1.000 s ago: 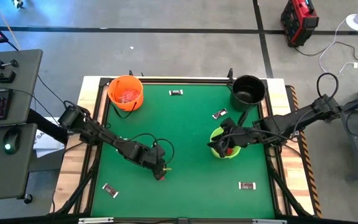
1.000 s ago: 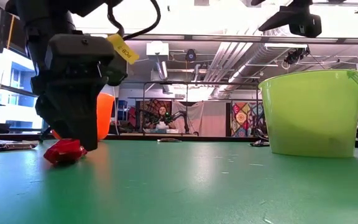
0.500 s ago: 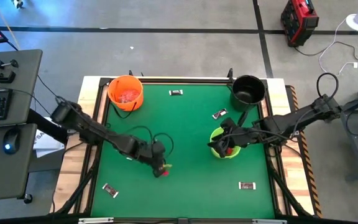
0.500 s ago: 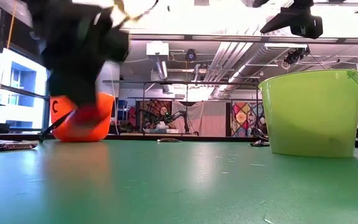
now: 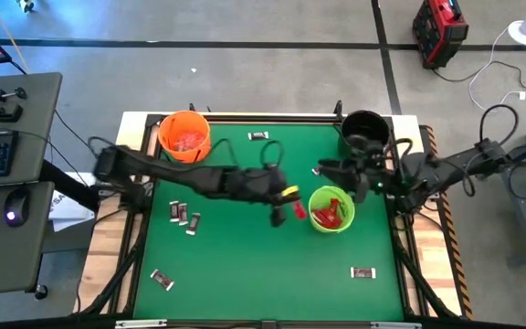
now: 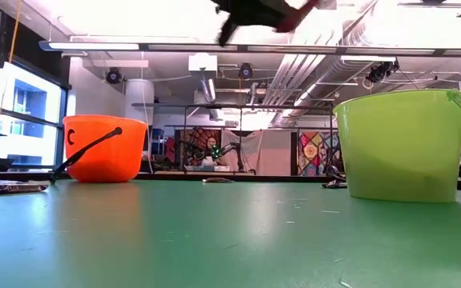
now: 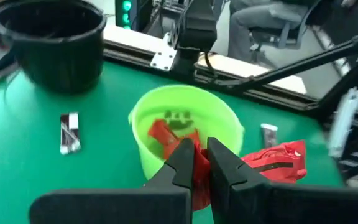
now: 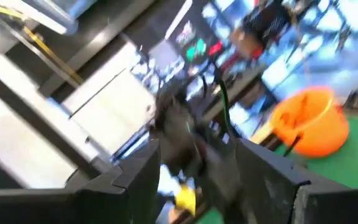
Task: Sort candy by brand, put in halloween buckets
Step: Put the red chocolate bar into the green bucket, then put the brown chocolate bar into the black bucket
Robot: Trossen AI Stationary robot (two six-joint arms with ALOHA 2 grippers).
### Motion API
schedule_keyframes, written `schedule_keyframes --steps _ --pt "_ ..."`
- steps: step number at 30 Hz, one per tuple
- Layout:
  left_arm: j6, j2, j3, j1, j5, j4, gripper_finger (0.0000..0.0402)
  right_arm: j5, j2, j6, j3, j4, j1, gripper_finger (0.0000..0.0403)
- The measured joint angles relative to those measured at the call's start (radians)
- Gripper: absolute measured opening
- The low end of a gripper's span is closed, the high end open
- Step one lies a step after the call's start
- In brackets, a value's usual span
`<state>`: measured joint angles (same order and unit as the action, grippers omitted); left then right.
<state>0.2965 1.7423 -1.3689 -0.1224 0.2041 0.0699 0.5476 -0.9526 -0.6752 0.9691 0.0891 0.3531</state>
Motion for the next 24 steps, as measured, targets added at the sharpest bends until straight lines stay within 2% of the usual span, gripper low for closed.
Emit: schedule_keyframes --steps 7,12,20,22,24 --pt "-0.124 0.243 -0.194 0.055 -0.030 -0.091 0.0004 0.152 0.010 0.120 0.000 0.020 0.000 0.0202" --pt "-0.178 0.357 -0.272 0.071 -0.036 -0.174 0.0033 0.204 0.009 0.127 0.000 0.012 0.000 0.0202" --pt "-0.231 0.398 -0.310 0.069 -0.037 -0.164 0.0143 0.234 0.009 0.127 0.000 0.005 0.000 0.0202" --pt "-0.231 0.375 -0.310 0.070 -0.018 -0.113 0.0171 0.237 0.009 0.132 0.000 0.004 0.000 0.0202" --pt "-0.244 0.321 -0.310 0.075 0.010 0.007 0.0194 0.238 0.009 0.133 0.000 0.005 0.000 0.0202"
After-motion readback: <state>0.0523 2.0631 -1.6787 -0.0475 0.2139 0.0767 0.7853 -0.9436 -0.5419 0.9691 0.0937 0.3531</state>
